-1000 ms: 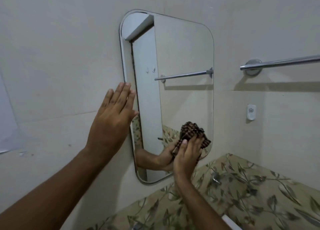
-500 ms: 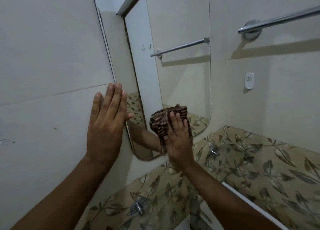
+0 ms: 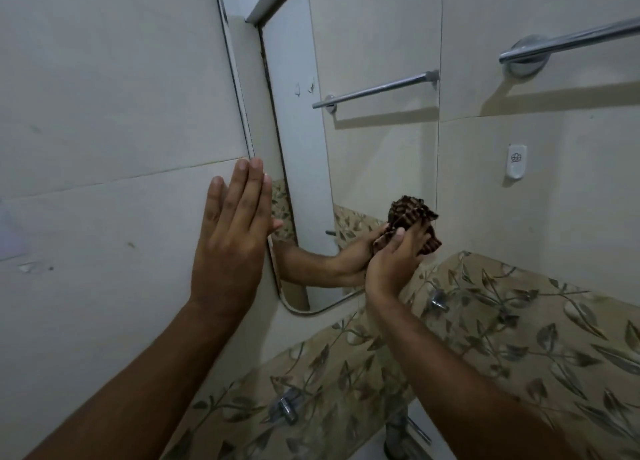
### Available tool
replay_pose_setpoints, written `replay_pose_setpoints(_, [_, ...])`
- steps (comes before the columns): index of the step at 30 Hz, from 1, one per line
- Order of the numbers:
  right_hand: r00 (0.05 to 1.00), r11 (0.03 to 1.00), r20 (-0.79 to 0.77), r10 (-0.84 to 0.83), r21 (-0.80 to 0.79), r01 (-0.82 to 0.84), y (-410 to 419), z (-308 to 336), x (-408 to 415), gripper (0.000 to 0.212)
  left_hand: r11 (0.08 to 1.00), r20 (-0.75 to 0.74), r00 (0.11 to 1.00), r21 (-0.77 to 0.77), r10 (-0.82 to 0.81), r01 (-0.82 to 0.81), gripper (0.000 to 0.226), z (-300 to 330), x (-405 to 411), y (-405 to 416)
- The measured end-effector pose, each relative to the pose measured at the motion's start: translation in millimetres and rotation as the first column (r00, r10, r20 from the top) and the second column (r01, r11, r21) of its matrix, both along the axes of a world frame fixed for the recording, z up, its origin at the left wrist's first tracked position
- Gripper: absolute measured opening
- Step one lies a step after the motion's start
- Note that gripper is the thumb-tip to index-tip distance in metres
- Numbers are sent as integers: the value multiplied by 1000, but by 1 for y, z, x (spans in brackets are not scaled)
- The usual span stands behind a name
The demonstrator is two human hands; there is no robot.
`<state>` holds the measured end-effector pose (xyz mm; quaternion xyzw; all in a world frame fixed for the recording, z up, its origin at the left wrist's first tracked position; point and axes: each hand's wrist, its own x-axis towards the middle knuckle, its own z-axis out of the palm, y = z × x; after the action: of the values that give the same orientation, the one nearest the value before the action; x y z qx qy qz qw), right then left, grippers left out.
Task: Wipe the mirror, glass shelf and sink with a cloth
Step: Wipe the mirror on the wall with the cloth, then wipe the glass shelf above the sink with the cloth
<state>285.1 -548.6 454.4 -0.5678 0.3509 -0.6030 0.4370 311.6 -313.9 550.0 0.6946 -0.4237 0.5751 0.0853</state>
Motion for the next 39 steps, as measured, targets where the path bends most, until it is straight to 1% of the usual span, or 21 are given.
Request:
replay_pose_setpoints(2, [999,996,22,26,-81,-25,33,1,-2,55,1000,32,999,-11,12,-11,57,2,-5,3])
replay_pose_setpoints(4, [998,970,19,60,-235,-54,71,-1,-5,57,1000,34,999,-16,26,-25,56,2,-5,2])
replay_pose_setpoints(5, [998,940,0,69,-336,-65,90,-4,-6,54,999,32,999,-16,34,-34,55,2,-5,2])
replay_pose_setpoints(7, [994,828,-77,77,-550,-107,123,-12,-9,51,999,30,999,-24,27,-26,54,2,-5,1])
replay_pose_setpoints(9, [985,671,-166,56,-724,-160,142,-26,-10,56,999,22,1000,-34,5,-5,52,2,-6,1])
replay_pose_setpoints(10, [979,596,-203,32,-782,-182,146,-35,-10,58,999,22,1000,-34,9,-8,52,2,-6,1])
replay_pose_setpoints(12, [969,469,-245,-9,-857,-213,146,-57,-8,56,999,29,999,-28,25,-24,52,2,-6,2])
replay_pose_setpoints(14, [967,365,-250,-50,-906,-216,135,-77,-11,51,999,32,999,-22,29,-28,52,2,-6,2])
replay_pose_setpoints(16, [955,283,-280,-97,-928,-244,119,-94,-19,47,999,40,999,-25,29,-28,51,3,-6,2])
replay_pose_setpoints(17, [946,257,-303,-113,-929,-266,111,-101,-25,47,999,47,998,-29,29,-28,51,3,-6,2])
replay_pose_setpoints(18, [938,243,-320,-129,-928,-283,102,-106,-30,46,999,53,998,-30,29,-27,51,3,-6,2])
replay_pose_setpoints(22, [887,255,-438,-143,-882,-395,73,-121,-43,43,999,28,999,-39,-19,20,53,4,-7,3])
replay_pose_setpoints(24, [854,236,-498,-149,-857,-458,69,-120,-44,47,998,-5,999,-40,-53,52,54,5,-9,4])
replay_pose_setpoints(27, [854,277,-518,-58,-830,-485,79,-97,-45,48,997,-27,997,-32,-73,72,52,7,-12,6])
replay_pose_setpoints(29, [859,294,-511,1,-821,-489,91,-70,-45,49,997,-41,996,-19,-80,80,51,7,-12,6])
replay_pose_setpoints(32, [880,305,-469,77,-829,-469,107,-35,-43,66,997,-50,996,1,-76,76,53,6,-10,8])
replay_pose_setpoints(34, [875,313,-470,115,-819,-480,112,-24,-44,71,997,-69,995,11,-78,79,58,7,-9,9])
replay_pose_setpoints(36, [843,297,-524,121,-791,-535,113,-30,-49,75,997,-90,993,34,-72,76,60,7,-10,12])
replay_pose_setpoints(39, [743,274,-655,137,-696,-664,105,-51,-65,92,994,-148,986,67,-77,88,64,8,-12,16])
